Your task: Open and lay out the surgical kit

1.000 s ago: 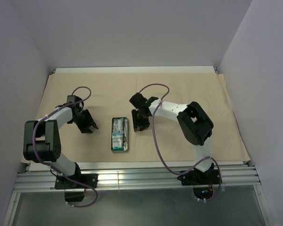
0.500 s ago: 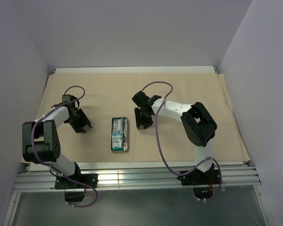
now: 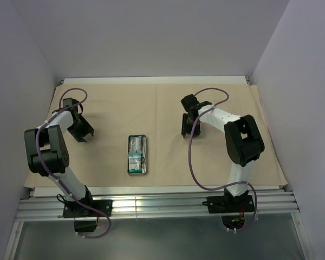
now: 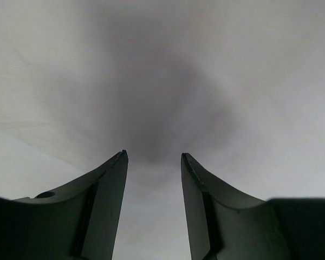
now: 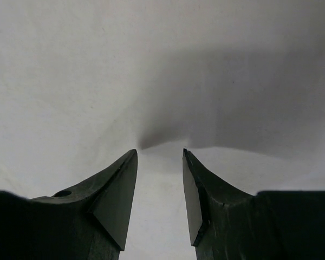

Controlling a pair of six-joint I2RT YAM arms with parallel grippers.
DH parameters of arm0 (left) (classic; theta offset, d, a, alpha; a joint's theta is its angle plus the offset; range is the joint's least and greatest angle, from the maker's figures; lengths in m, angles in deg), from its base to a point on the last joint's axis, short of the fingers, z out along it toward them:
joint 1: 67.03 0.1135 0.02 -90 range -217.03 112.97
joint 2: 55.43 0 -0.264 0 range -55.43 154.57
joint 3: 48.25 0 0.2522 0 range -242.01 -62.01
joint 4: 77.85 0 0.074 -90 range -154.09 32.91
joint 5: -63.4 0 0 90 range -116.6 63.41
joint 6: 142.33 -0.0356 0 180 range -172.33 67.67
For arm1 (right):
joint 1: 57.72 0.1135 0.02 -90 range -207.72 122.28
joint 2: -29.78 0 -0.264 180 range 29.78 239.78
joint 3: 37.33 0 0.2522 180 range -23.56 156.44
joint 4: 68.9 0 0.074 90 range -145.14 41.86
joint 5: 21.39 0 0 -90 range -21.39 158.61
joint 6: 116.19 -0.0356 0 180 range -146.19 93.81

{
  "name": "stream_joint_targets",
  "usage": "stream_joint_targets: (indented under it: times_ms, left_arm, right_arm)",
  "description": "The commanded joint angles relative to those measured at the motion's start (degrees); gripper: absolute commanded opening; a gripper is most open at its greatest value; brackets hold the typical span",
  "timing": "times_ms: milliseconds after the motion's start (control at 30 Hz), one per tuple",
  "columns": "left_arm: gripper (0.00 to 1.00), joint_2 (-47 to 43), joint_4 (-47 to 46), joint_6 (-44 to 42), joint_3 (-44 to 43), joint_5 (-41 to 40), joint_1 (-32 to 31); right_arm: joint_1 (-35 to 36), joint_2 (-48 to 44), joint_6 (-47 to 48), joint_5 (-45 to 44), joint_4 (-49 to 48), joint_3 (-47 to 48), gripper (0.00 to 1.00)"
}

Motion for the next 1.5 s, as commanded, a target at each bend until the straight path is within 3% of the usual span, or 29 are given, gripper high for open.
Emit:
stream_joint_targets:
  times_ms: [0, 233, 467, 600, 633, 733, 833, 967, 1133, 1467]
  left_arm:
    - [0.51, 1.5, 0.3, -0.6, 1.8, -2.6, 4.5]
    - [0.51, 4.2, 0.0, -1.0, 3.4, -3.5, 11.1]
    - [0.50, 5.5, 0.7, -1.1, 2.4, -3.6, 12.1]
    - [0.49, 3.5, 1.8, -2.2, -0.1, 1.2, 11.9]
    - [0.48, 1.9, 2.6, -3.3, -0.8, 5.8, 11.3]
    - [0.47, -2.6, 3.0, -5.5, -3.1, 14.5, 8.4]
    - [0.47, -6.2, 4.1, -6.4, -3.2, 16.5, -1.5]
    - [0.49, -9.2, 0.1, -3.8, 1.7, 23.4, -9.2]
    - [0.49, -12.3, -2.5, -3.5, 5.1, 17.8, -20.4]
    - [0.45, -9.9, -3.7, -3.1, 5.4, 10.4, -25.8]
  right_arm:
    - [0.1, -0.3, 1.9, -1.3, -0.2, -2.5, 0.47]
    - [-6.5, -1.4, 1.9, -0.6, -1.0, -7.5, 0.47]
    - [-9.3, -1.8, 3.8, -0.5, -1.1, -9.1, 0.47]
    - [-9.1, -4.0, 4.5, 1.0, -0.1, -6.5, 0.47]
    - [-9.0, -5.4, 4.6, 1.2, 0.4, -5.6, 0.47]
    - [-8.5, -8.3, 4.4, 2.9, 2.6, -1.9, 0.47]
    - [-8.4, -11.4, 4.0, 3.9, 4.1, 0.5, 0.47]
    - [-8.4, -14.2, 4.2, 4.3, 5.4, 1.8, 0.47]
    - [-8.3, -15.4, 4.1, 3.9, 7.4, 3.3, 0.47]
    - [-8.4, -17.4, 3.8, 3.3, 7.2, 0.5, 0.46]
